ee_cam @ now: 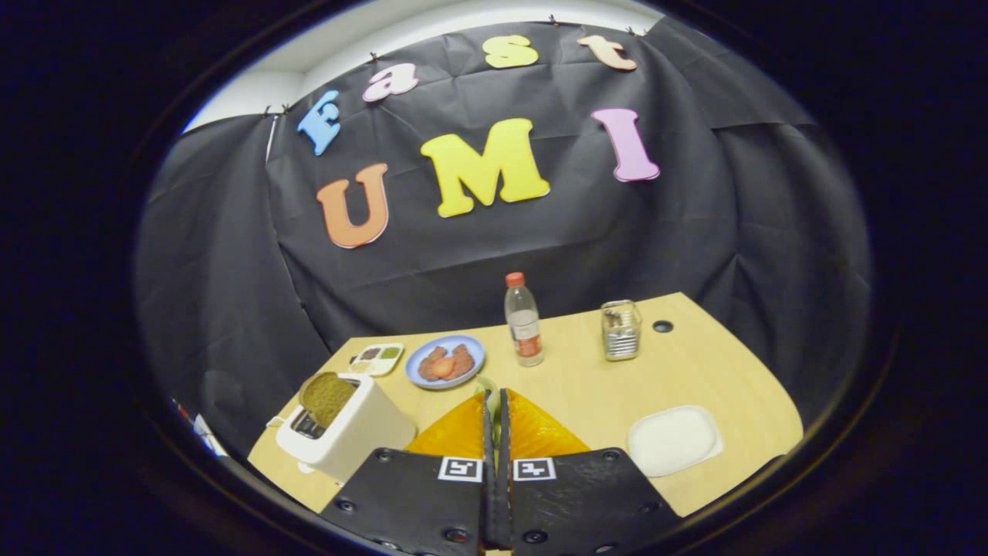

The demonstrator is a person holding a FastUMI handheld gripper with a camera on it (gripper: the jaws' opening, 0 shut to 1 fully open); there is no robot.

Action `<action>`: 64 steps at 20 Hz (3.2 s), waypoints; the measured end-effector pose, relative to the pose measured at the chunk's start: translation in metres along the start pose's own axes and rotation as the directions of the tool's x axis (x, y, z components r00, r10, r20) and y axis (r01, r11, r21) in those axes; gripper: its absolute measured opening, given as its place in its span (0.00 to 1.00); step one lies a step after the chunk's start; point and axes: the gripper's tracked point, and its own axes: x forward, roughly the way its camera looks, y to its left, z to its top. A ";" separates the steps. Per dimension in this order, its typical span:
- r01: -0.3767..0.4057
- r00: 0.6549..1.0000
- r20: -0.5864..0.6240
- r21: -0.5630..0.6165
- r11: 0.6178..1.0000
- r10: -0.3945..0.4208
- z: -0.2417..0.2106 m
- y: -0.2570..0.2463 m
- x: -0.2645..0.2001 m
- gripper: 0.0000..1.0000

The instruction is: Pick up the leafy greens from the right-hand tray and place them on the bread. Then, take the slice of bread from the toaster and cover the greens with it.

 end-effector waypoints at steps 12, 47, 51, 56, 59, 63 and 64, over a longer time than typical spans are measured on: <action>0.013 0.991 -0.134 0.224 0.975 0.017 -0.098 0.039 0.080 0.00; -0.035 0.989 0.139 -0.140 0.990 0.055 0.038 -0.023 -0.055 0.96; -0.040 0.991 0.122 -0.145 0.989 0.058 0.032 0.023 -0.066 0.96; -0.085 0.992 0.077 -0.170 0.982 0.099 0.015 0.114 -0.049 0.96; -0.081 0.994 0.065 -0.138 0.987 0.091 0.002 0.168 -0.031 0.96; -0.084 0.996 0.016 -0.146 0.986 0.087 -0.026 0.222 0.009 0.96; -0.088 0.996 -0.006 -0.155 0.984 0.088 -0.036 0.230 0.019 0.96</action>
